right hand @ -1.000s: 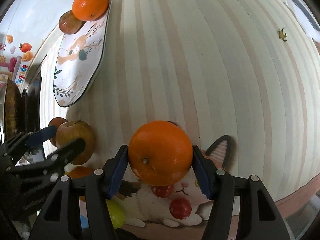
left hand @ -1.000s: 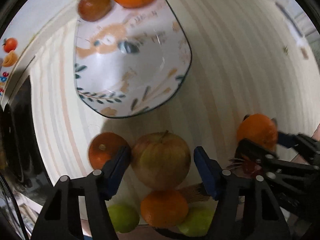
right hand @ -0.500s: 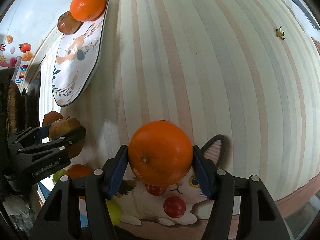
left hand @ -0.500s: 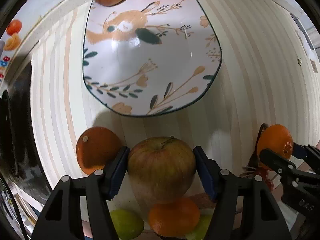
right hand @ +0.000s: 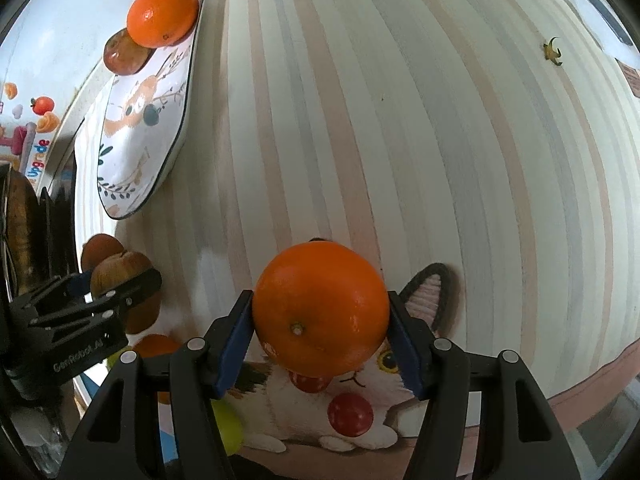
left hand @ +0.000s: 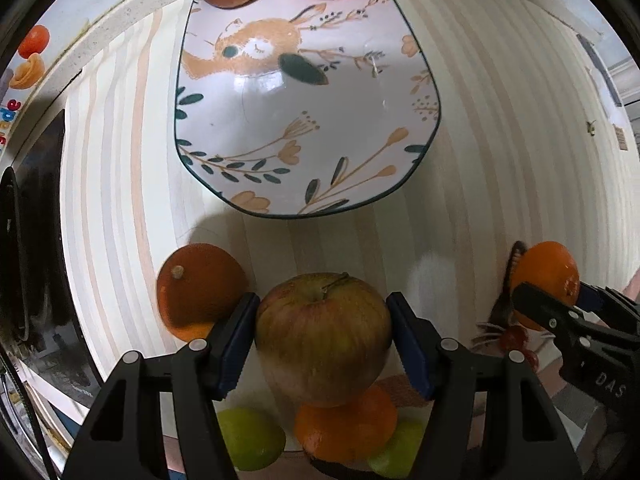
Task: Organize fruits
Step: 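Place the apple on the plate with the left gripper while the right places the tangerine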
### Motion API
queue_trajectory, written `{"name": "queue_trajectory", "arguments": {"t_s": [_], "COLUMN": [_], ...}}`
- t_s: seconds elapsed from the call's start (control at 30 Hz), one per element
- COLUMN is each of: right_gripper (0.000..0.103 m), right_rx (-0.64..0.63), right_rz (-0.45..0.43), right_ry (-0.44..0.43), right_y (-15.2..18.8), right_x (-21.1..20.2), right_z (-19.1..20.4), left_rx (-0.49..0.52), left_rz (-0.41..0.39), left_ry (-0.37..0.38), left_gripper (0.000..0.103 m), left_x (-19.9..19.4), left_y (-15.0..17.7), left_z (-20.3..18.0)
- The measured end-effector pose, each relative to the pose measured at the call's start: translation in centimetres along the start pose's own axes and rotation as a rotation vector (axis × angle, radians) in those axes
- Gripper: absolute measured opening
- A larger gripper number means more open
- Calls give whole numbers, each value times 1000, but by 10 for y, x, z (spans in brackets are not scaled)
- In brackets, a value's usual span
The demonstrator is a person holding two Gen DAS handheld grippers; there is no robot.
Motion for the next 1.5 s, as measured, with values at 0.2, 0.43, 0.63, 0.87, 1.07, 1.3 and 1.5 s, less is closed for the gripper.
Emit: {"name": "queue_trajectory", "arguments": {"t_s": [0.2, 0.43, 0.63, 0.87, 1.07, 1.3, 1.5], "right_gripper": [65, 65, 65, 65, 65, 95, 95], "right_rx": [-26, -55, -136, -228, -208, -159, -189], "right_rz": [-43, -123, -146, -93, -54, -68, -96], "right_ry": [-45, -125, -109, -12, -14, -81, 49], "right_y": [-14, -69, -133, -169, -176, -173, -163], "right_x": [-27, -49, -28, 14, 33, 22, 4], "right_z": [20, 71, 133, 167, 163, 152, 147], "left_rx": [3, -97, -198, -243, -263, -261, -252], "left_rz": [-98, -187, -104, -26, -5, -59, -120], "left_ry": [60, 111, 108, 83, 83, 73, 43], "left_gripper": [62, 63, 63, 63, 63, 84, 86], "left_x": [-52, -94, -59, -14, 1, -3, -24], "left_y": [-18, -86, -142, -163, -161, -160, -146], "left_z": [11, 57, 90, 107, 106, 100, 100]}}
Point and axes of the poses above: each gripper's, at about its wrist camera, not at the fingertips, and x roughly the way its jaws point, z to its left, y to its underside, the point moved 1 cm from there along x, roughly the way its jaws point, and after that the axes turned 5 degrees about -z, right-handed, at the moved point
